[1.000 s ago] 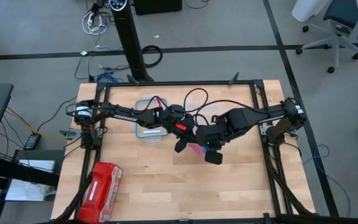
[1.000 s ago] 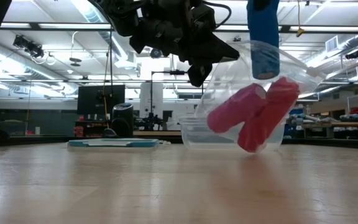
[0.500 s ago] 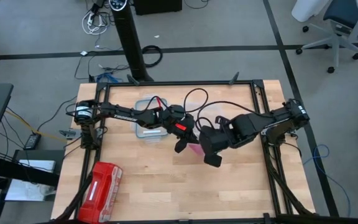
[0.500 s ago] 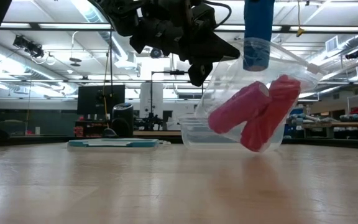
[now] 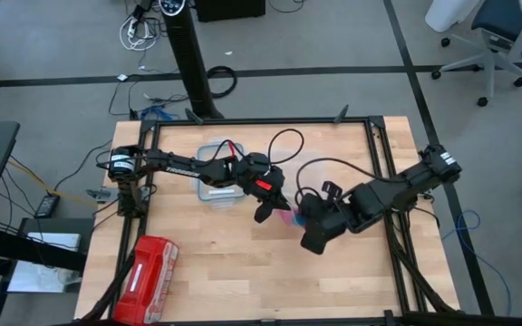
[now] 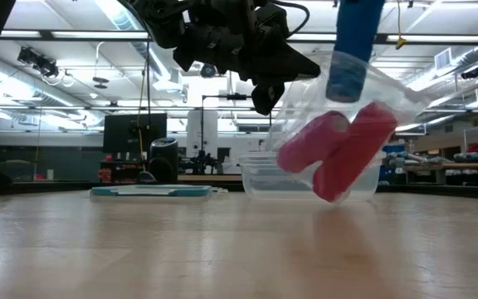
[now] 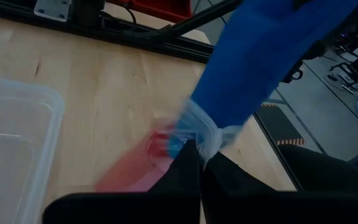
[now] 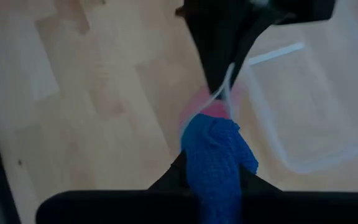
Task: Roll bandage
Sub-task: Put the blue bandage into the transparent zip bag
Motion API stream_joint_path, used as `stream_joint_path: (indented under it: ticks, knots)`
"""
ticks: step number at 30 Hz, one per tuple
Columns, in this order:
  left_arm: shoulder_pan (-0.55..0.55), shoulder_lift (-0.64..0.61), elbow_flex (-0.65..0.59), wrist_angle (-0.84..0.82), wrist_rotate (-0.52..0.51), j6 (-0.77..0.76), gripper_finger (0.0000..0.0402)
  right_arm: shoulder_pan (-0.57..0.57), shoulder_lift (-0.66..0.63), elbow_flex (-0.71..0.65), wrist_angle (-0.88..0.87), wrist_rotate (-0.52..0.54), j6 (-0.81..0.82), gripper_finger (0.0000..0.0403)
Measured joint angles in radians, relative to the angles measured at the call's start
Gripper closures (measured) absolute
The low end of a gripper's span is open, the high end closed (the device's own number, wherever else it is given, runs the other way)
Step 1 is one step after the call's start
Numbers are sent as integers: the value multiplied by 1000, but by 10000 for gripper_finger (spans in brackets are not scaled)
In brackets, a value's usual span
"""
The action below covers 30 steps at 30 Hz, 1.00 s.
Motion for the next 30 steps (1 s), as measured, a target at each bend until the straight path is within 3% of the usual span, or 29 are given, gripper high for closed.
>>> stream_joint_path:
  ticks: [11, 20, 30]
  knots:
    - [1, 0, 0, -8, 0, -2, 401, 67, -131, -253, 260, 157, 104, 398]
    - [18, 0, 0, 18, -4, -97, 401, 137, -138, -252, 233, 240, 167, 401]
    - [19, 0, 0, 160, -26, -229, 401, 210, -208, -251, 188, 340, 217, 402]
